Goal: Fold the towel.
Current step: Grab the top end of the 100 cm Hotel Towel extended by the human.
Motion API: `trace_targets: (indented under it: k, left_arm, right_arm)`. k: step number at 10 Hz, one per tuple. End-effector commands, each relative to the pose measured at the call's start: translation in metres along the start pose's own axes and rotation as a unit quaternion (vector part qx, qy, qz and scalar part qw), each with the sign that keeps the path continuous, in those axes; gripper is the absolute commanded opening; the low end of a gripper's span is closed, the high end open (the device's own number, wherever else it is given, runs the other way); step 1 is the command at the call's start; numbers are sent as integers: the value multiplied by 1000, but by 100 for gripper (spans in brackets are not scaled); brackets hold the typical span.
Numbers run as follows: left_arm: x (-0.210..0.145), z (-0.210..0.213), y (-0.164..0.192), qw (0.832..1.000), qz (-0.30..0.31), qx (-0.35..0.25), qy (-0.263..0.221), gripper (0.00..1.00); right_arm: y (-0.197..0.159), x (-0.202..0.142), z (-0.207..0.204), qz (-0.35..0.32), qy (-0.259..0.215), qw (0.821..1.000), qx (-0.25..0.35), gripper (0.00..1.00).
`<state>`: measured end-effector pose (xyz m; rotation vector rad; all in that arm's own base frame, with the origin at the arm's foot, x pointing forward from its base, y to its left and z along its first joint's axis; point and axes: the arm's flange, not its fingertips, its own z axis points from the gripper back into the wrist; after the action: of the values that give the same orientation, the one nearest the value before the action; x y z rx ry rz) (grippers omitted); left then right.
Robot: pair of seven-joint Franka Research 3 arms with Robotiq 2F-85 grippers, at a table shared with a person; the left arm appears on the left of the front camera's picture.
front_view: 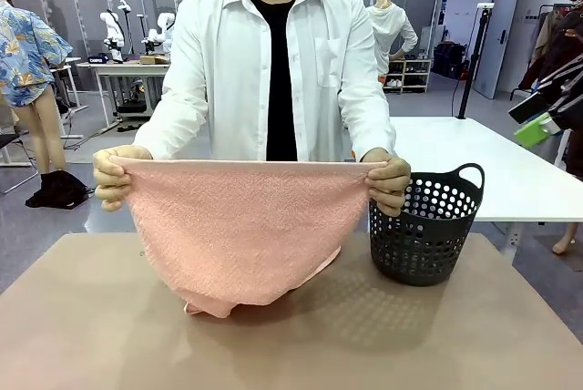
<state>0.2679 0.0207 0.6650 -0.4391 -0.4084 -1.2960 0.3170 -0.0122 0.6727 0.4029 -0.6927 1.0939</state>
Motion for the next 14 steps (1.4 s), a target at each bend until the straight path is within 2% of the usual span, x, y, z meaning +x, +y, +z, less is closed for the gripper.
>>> trace_targets:
  k: [1,2,3,5,6,7,11,14]
  left_arm:
    - [0,1,-1,1000,0,1,-1,100]
    - [36,9,-2,996,-70,37,33,100]
    - [60,5,2,990,-116,47,61,100]
    - [95,-8,7,981,-170,57,76,100]
    - [117,-22,12,972,-196,72,105,100]
    - [135,-33,14,967,-212,86,112,100]
    - [188,-66,17,961,-186,126,158,100]
    - [203,-88,30,961,-173,139,164,100]
  right_arm:
    - [-1,-2,1,-3,0,1000,-2,100]
    - [13,30,-1,78,35,996,-1,100]
    - [22,52,-8,121,65,990,13,100]
    - [37,80,-25,164,99,981,26,100]
    - [43,97,-40,187,127,974,37,100]
    - [50,112,-53,208,146,966,40,100]
    - [65,157,-100,253,224,941,36,100]
    - [69,175,-118,253,242,936,25,100]
